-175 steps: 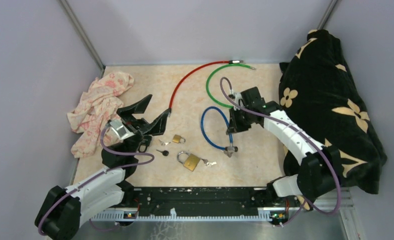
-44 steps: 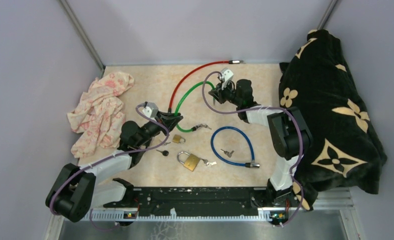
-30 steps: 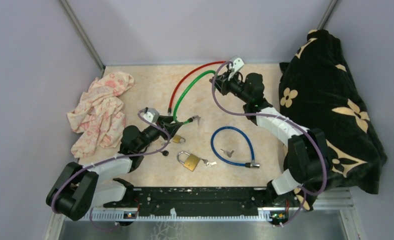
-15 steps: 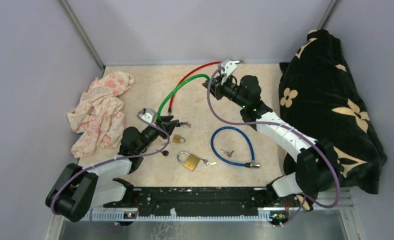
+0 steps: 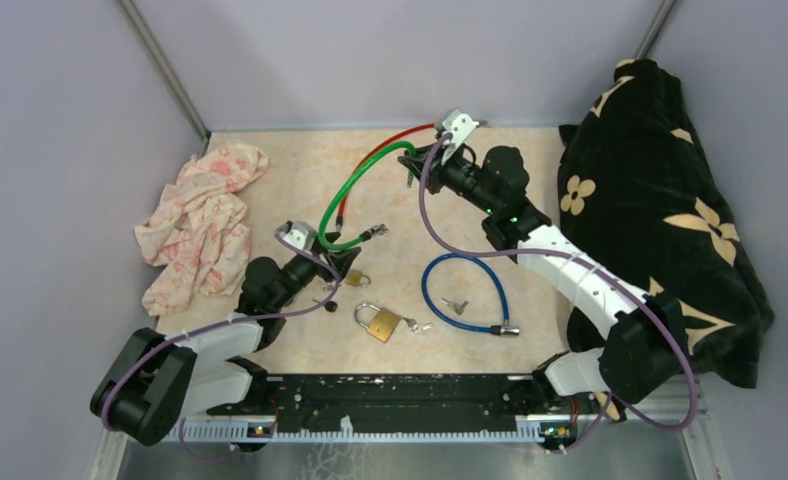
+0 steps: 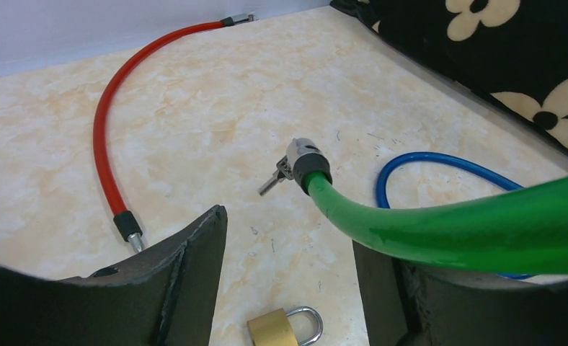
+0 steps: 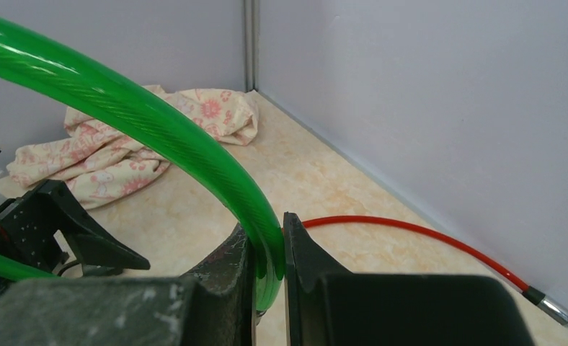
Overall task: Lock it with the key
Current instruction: Pick up the lock from the center of the board, then lock the lock.
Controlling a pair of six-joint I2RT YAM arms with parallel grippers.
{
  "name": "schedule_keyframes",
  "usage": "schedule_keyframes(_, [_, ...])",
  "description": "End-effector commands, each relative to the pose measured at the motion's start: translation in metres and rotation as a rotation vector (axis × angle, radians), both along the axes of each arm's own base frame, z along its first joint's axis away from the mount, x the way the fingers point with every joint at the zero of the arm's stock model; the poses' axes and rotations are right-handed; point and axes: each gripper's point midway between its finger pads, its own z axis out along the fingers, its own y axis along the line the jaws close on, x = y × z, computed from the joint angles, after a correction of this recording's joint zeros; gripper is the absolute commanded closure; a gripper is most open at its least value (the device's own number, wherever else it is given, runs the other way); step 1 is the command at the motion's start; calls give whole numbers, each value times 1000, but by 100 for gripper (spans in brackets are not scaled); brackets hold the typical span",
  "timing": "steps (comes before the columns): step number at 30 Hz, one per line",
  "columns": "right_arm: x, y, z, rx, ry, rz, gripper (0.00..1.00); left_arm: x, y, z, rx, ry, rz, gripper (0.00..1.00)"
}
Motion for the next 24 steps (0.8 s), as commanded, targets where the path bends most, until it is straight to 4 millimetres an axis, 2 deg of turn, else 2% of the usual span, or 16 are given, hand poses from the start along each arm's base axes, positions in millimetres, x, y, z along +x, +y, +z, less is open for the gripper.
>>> schedule_keyframes(1, [-32,1,83,125,-169,51,100,3,3,15,-15,-58,23,29])
schedule_keyframes(11, [-38,8,85,116,-174,65,100,-4,-4,29,-60,-82,-29,23])
schedule_keyframes(18, [-28,5,94,161,-159,12,100,-22,-18,30,-78,-84,-145,19])
schedule_keyframes(20, [-28,3,98,189,-152,1,100,-16,-14,38,-117,-76,-105,23])
schedule_keyframes(22, [-30,3,99,204,-145,6,100,-8,-8,52,-158,-87,-50,35])
schedule_keyframes(24, [-32,3,99,210,-138,16,100,-4,-5,68,-189,-116,-24,40])
